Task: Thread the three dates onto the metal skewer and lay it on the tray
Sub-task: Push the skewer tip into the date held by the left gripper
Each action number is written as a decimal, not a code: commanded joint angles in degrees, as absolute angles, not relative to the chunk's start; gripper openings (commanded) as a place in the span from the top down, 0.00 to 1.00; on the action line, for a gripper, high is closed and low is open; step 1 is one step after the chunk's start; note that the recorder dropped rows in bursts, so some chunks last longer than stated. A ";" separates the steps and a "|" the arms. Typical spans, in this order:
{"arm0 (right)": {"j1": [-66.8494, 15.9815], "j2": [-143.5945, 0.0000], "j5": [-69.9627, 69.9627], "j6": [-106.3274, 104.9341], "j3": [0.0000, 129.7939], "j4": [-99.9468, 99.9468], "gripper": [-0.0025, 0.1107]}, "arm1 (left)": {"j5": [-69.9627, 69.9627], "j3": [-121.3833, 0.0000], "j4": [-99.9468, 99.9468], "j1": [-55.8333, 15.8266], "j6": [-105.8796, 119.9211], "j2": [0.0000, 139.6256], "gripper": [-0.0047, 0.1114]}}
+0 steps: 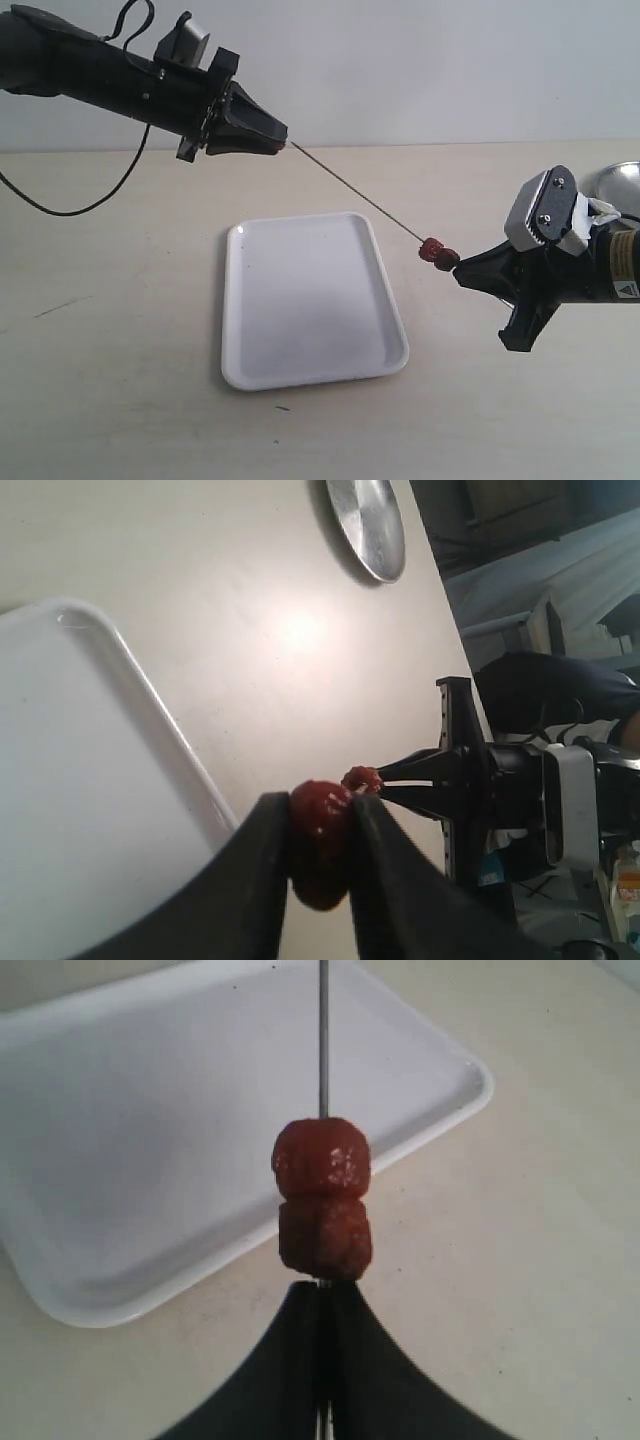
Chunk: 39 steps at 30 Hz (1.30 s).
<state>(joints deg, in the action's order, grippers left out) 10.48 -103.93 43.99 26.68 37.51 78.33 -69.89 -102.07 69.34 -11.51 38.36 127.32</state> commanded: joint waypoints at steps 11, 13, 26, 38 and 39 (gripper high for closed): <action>10.68 -104.08 48.49 26.81 37.78 80.08 0.98 | -69.96 -102.19 70.69 -12.12 37.43 126.52 0.78; 10.68 -104.08 49.03 26.68 37.78 80.08 0.98 | -69.96 -102.19 70.69 -12.12 37.43 126.52 0.78; 10.68 -104.08 52.38 26.10 37.78 80.08 0.98 | -69.96 -102.19 67.73 -17.23 38.53 126.52 0.78; 10.68 -104.08 52.47 26.10 37.78 79.19 0.98 | -69.96 -102.19 65.61 -17.58 38.64 126.52 0.38; 10.68 -104.08 52.82 26.10 37.78 79.10 0.98 | -69.96 -102.19 65.45 -17.58 38.64 126.52 0.38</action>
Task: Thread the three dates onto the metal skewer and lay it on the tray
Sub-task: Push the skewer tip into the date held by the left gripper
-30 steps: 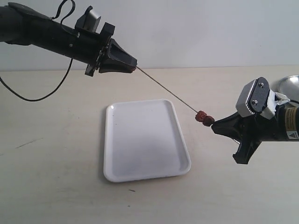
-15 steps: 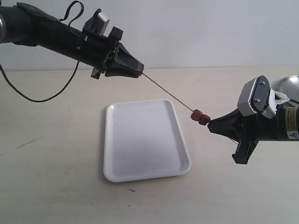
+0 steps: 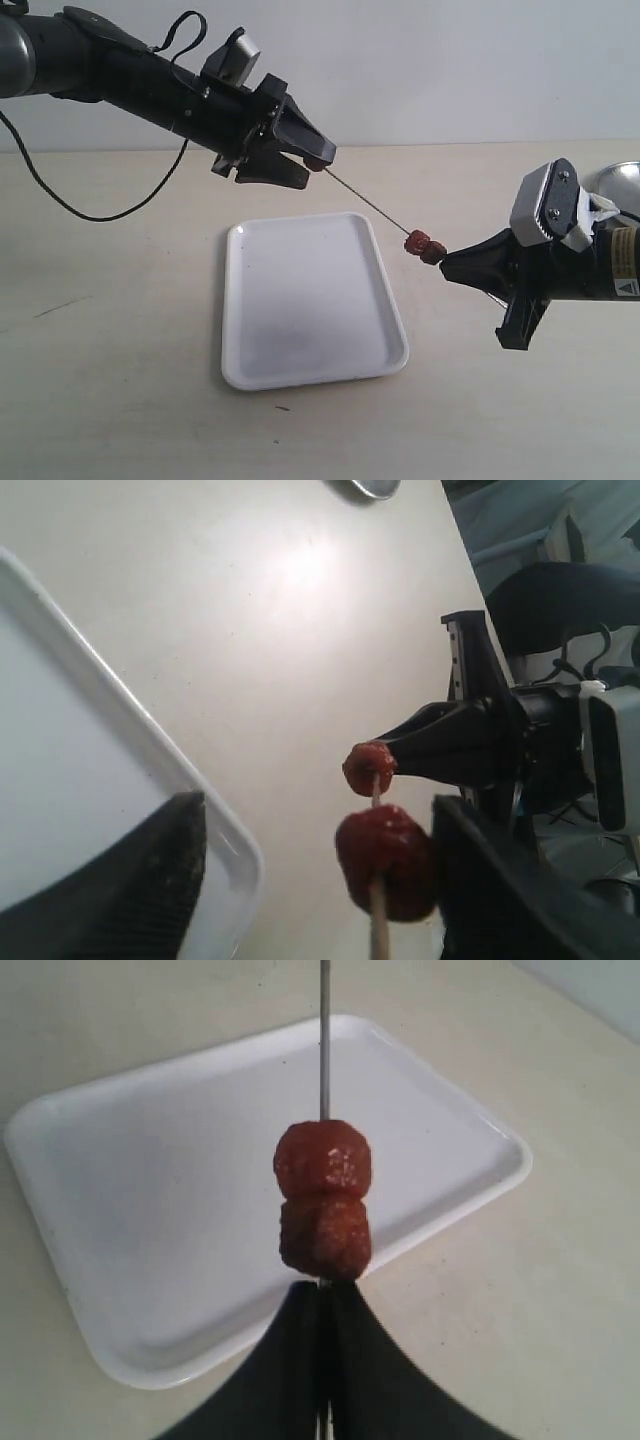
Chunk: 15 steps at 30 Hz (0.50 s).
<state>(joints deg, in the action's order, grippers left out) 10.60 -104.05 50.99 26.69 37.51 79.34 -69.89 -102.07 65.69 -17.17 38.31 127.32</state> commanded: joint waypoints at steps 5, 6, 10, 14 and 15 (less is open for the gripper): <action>10.68 -104.08 54.18 26.56 37.78 78.08 0.98 | -69.96 -102.19 65.29 -17.58 38.90 126.52 0.38; 10.68 -104.08 54.32 26.56 37.78 78.07 0.98 | -69.96 -102.19 65.29 -17.58 39.02 126.52 0.38; 10.68 -104.08 55.48 27.09 37.78 78.07 0.98 | -69.96 -102.19 65.29 -17.58 40.22 126.52 0.38; 10.68 -104.08 56.92 28.59 37.78 77.94 0.98 | -69.96 -102.19 65.61 -17.58 40.25 126.52 0.38; 10.68 -104.08 57.02 28.71 37.78 77.94 0.98 | -69.96 -102.19 65.67 -17.58 40.25 126.52 0.38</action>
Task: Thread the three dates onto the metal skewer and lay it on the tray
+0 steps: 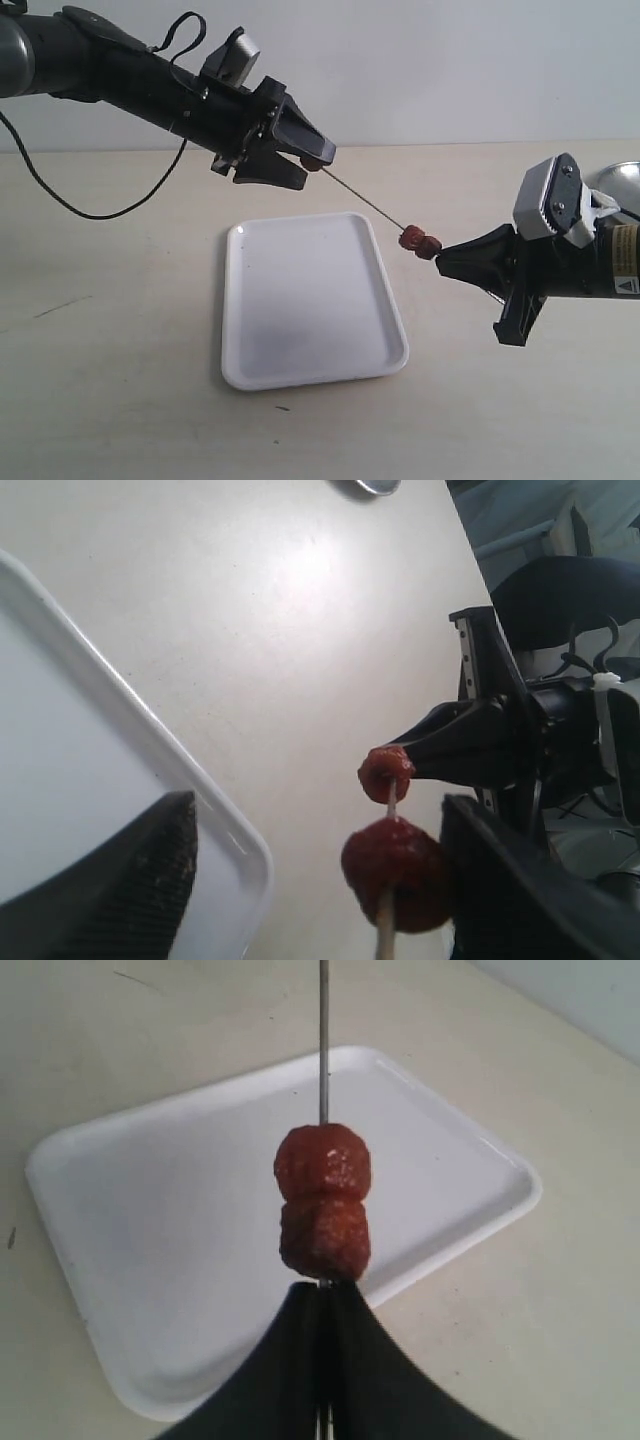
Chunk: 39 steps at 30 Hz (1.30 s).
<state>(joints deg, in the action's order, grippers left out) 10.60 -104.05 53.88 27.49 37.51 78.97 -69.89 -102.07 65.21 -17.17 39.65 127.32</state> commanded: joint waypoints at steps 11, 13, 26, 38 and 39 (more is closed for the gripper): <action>10.68 -104.08 55.41 30.14 37.78 77.94 0.98 | -69.96 -102.19 75.38 -17.25 44.55 126.52 0.38; 10.68 -104.08 55.41 30.24 37.78 77.94 0.98 | -69.96 -102.19 75.63 -16.95 45.06 126.52 0.38; 10.68 -104.08 51.57 34.67 37.78 67.75 0.98 | -69.96 -102.19 79.51 -10.33 51.09 126.30 0.39; 10.37 -104.08 66.67 46.89 37.43 68.01 0.98 | -69.96 -99.12 78.04 -8.57 59.38 126.30 0.39; 9.96 -104.08 67.59 48.57 37.43 68.50 0.98 | -69.96 -98.82 78.04 -8.49 60.25 126.30 0.39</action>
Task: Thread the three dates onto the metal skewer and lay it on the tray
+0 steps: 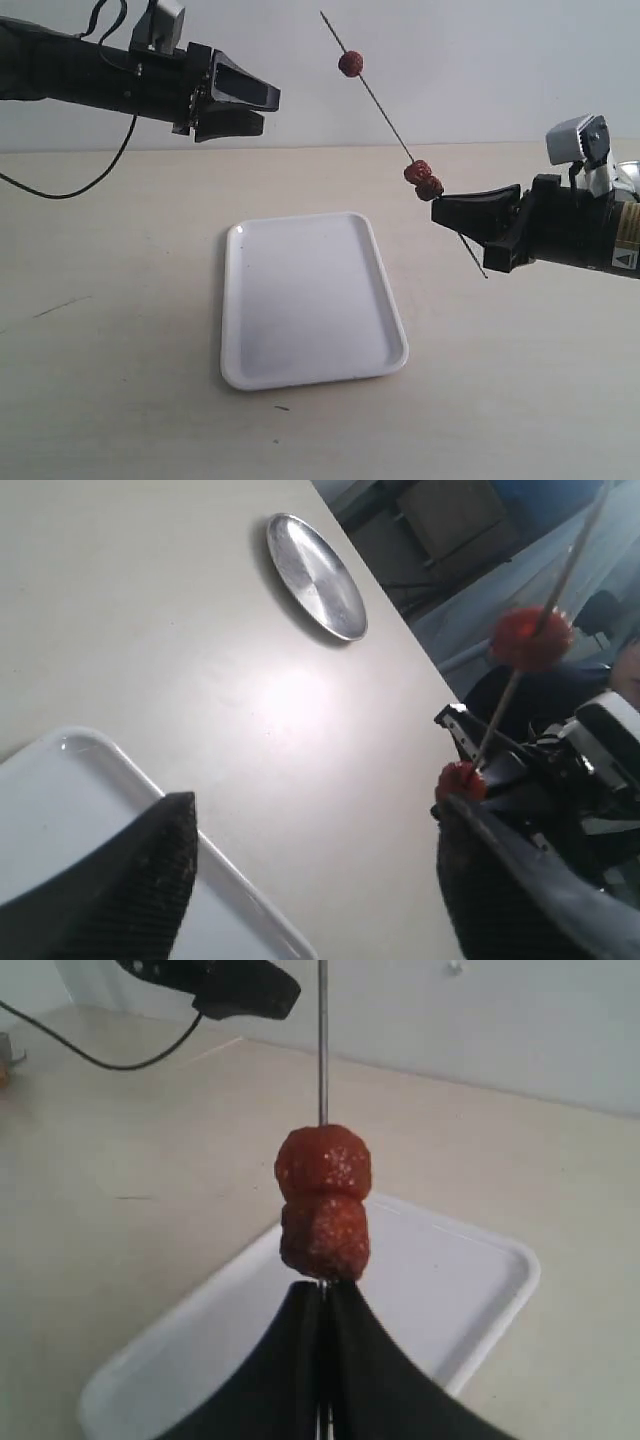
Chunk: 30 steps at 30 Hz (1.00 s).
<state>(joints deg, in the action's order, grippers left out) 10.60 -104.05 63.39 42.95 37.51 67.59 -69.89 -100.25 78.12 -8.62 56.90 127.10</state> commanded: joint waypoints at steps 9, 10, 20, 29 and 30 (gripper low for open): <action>3.32 -104.08 69.96 40.51 32.87 56.84 0.98 | -69.96 -98.49 72.51 -8.49 61.27 126.68 0.39; 2.91 -104.08 69.96 40.52 32.87 56.70 0.98 | -69.96 -98.38 72.51 -8.49 61.27 126.68 0.39; -3.26 -104.08 67.33 52.10 29.93 49.89 0.98 | -69.96 -95.13 74.00 -8.45 65.36 126.68 0.51; -15.37 -103.24 68.01 33.89 27.26 27.48 0.98 | -69.96 -92.58 74.07 -7.97 66.96 126.68 0.52; -15.37 -103.06 68.25 32.73 27.54 28.63 0.98 | -69.96 -92.55 74.33 -7.86 67.38 126.68 0.52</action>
